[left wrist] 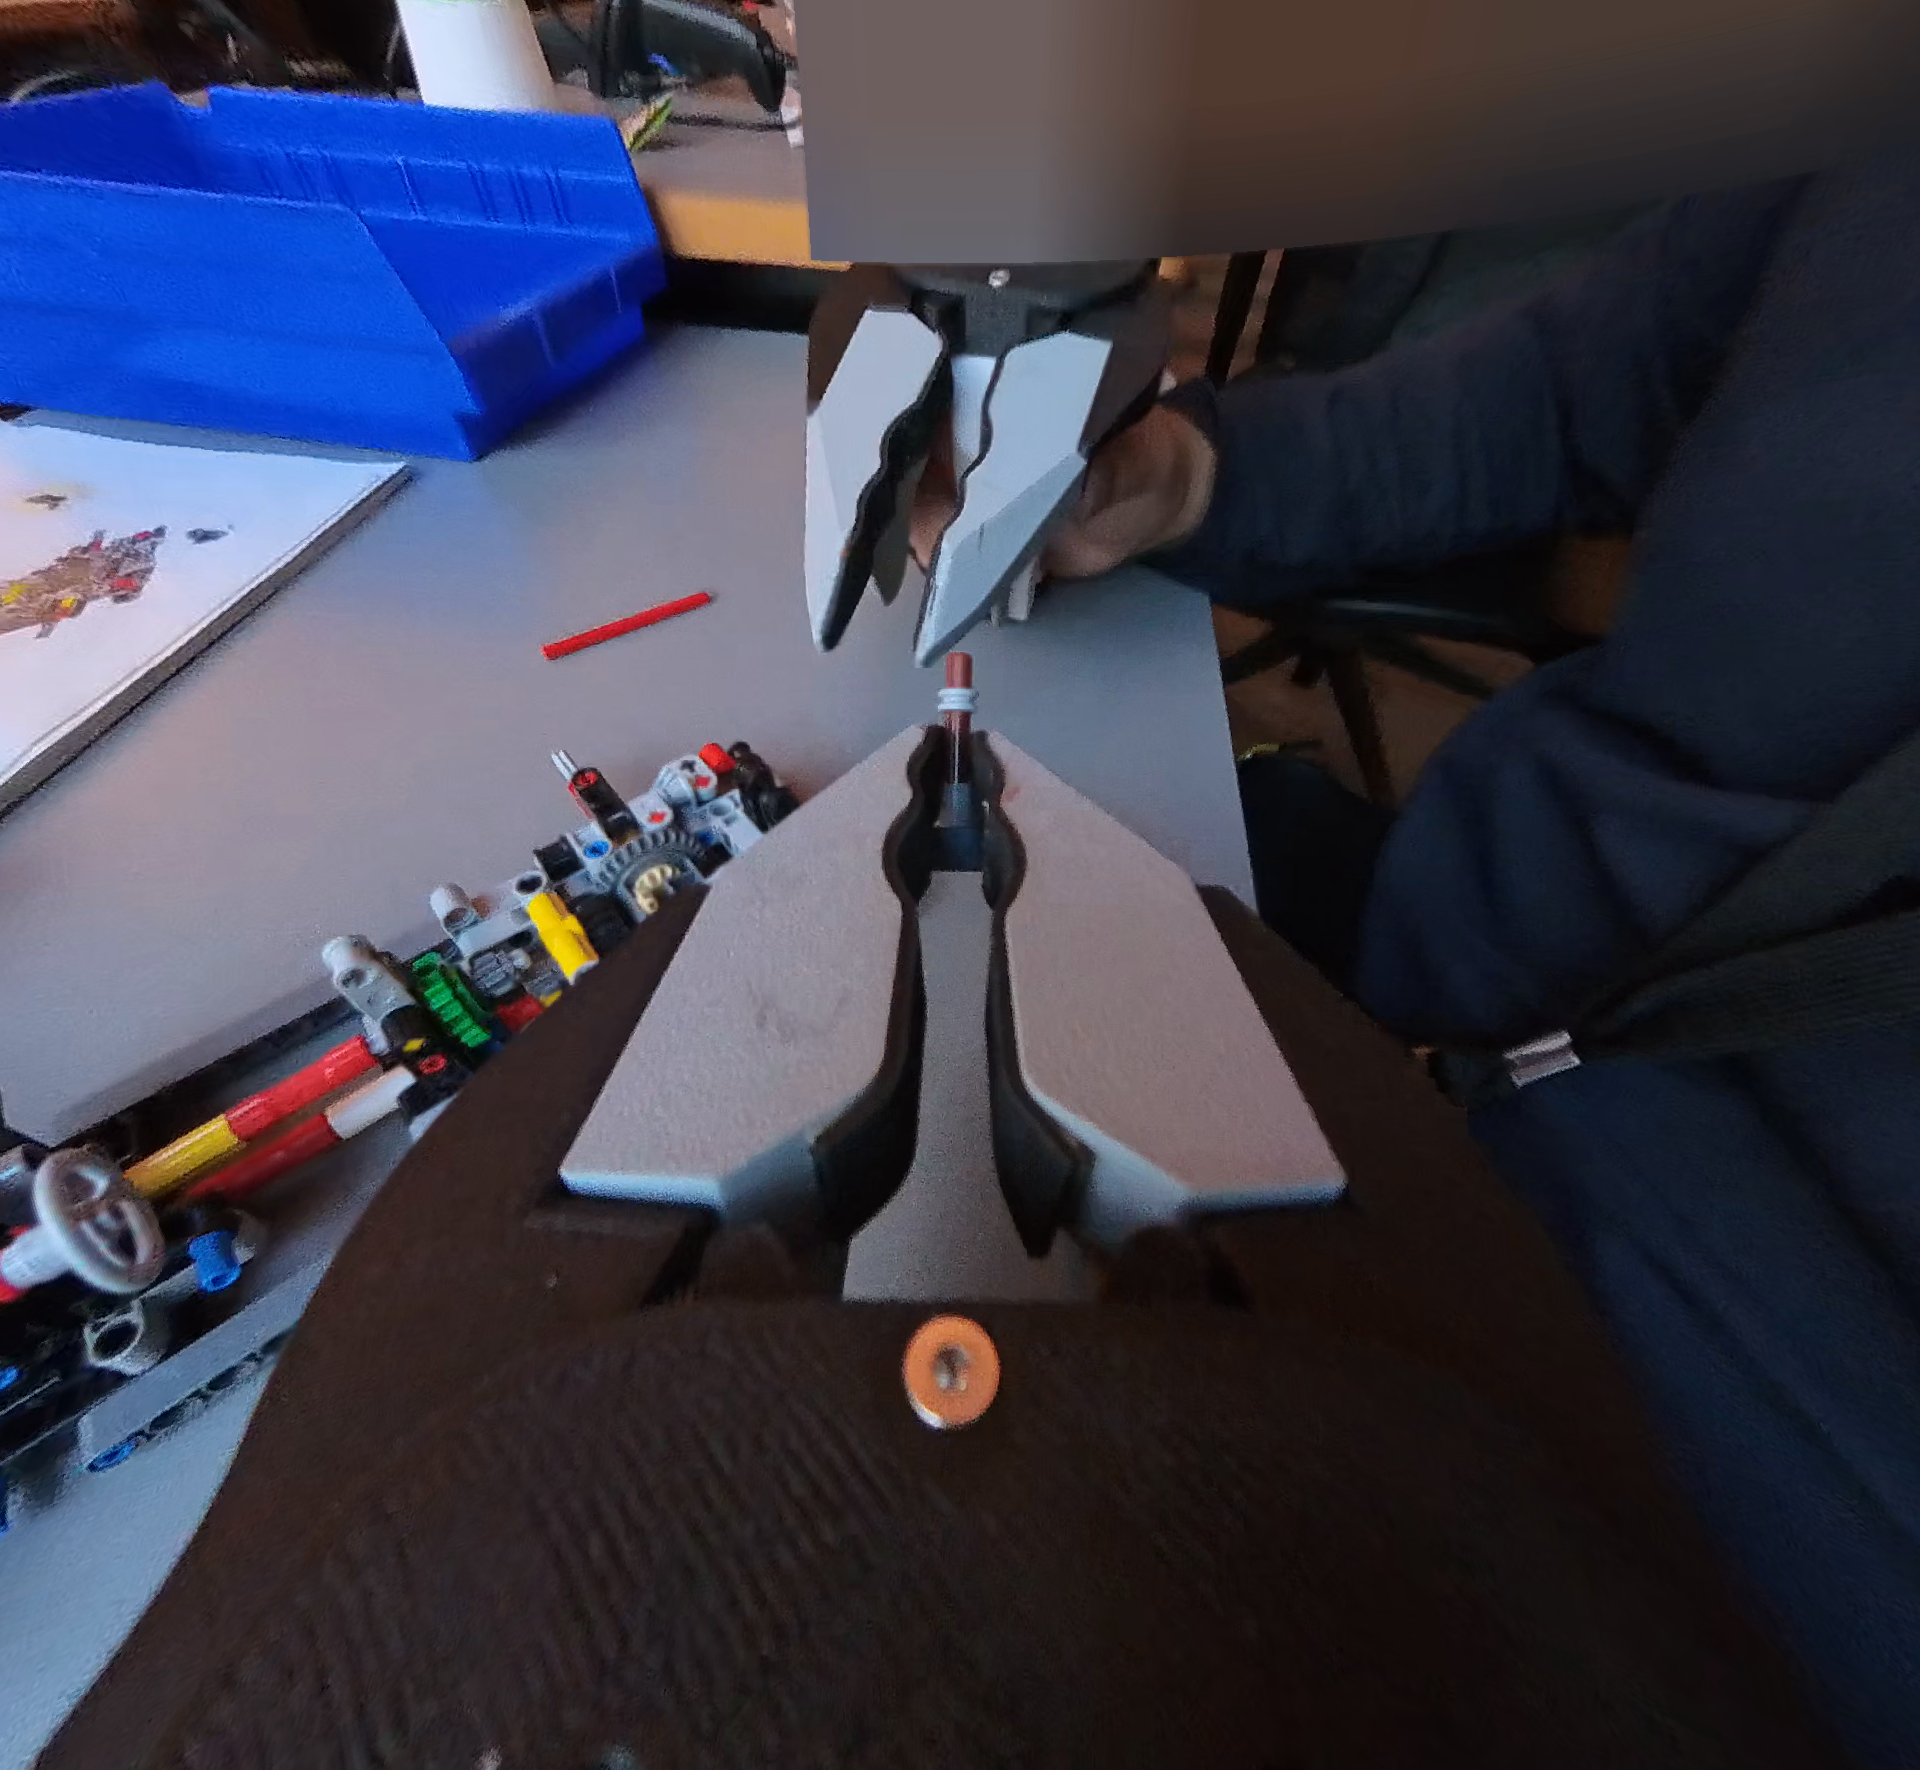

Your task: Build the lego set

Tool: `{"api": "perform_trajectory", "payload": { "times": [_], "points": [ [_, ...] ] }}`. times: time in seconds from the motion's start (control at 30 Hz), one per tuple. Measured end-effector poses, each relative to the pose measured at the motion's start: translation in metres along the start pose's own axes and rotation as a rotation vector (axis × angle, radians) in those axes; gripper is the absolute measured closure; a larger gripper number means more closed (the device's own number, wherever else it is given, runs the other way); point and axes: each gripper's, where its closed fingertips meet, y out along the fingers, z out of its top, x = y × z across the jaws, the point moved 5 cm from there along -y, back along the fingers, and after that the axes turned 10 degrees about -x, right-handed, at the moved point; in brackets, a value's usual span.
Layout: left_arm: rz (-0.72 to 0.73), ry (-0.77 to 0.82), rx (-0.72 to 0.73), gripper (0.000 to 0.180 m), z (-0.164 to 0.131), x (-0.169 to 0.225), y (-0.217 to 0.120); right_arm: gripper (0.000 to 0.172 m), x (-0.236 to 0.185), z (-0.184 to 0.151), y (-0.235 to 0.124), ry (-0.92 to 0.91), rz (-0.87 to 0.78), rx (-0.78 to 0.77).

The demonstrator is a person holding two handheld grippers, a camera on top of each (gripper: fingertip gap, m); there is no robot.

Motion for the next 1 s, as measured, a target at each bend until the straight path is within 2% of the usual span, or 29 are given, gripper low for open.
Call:
{"api": "perform_trajectory", "payload": {
  "times": [0.13,0.3,0.6,1.0],
  "points": [
    [-0.016,-0.041,0.035,0.179,0.000,-0.004,-0.002,0.159,-0.001,0.002,0.001,0.007,0.029,0.018],
    [0.045,-0.010,0.158,0.178,0.007,-0.008,-0.014,0.161,-0.002,0.004,0.005,-0.003,0.035,0.015],
    [0.083,-0.043,0.302,0.179,0.011,-0.021,-0.032,0.167,0.002,0.004,0.009,-0.018,0.001,-0.003],
    [0.017,-0.239,0.411,0.179,0.011,-0.048,-0.043,0.172,0.004,0.005,0.003,-0.066,-0.032,0.003]
  ]
}}
